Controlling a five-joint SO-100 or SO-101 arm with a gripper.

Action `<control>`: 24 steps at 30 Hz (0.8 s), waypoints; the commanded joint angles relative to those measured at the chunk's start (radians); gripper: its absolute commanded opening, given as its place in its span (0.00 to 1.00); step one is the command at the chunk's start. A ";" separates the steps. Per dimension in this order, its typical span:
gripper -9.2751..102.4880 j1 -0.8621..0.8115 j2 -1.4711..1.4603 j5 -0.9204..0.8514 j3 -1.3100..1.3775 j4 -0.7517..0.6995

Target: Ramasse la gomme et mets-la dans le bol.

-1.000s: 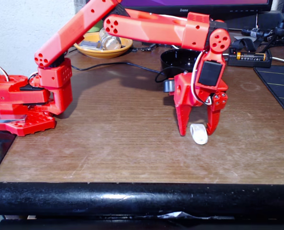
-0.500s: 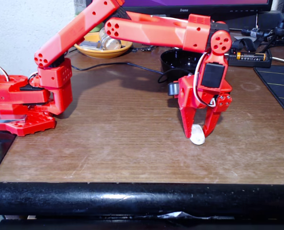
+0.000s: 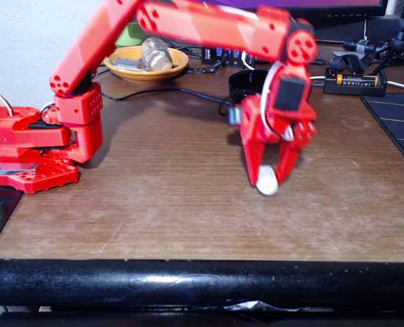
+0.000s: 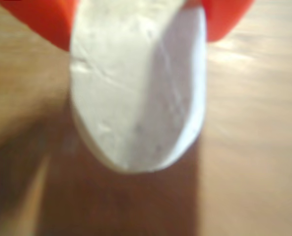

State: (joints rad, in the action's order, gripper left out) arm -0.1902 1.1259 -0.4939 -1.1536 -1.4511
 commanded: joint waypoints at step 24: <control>0.03 0.242 1.269 -0.038 -0.879 0.140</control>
State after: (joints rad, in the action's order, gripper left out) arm -0.0199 2.4007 -0.5507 -2.1660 -1.2763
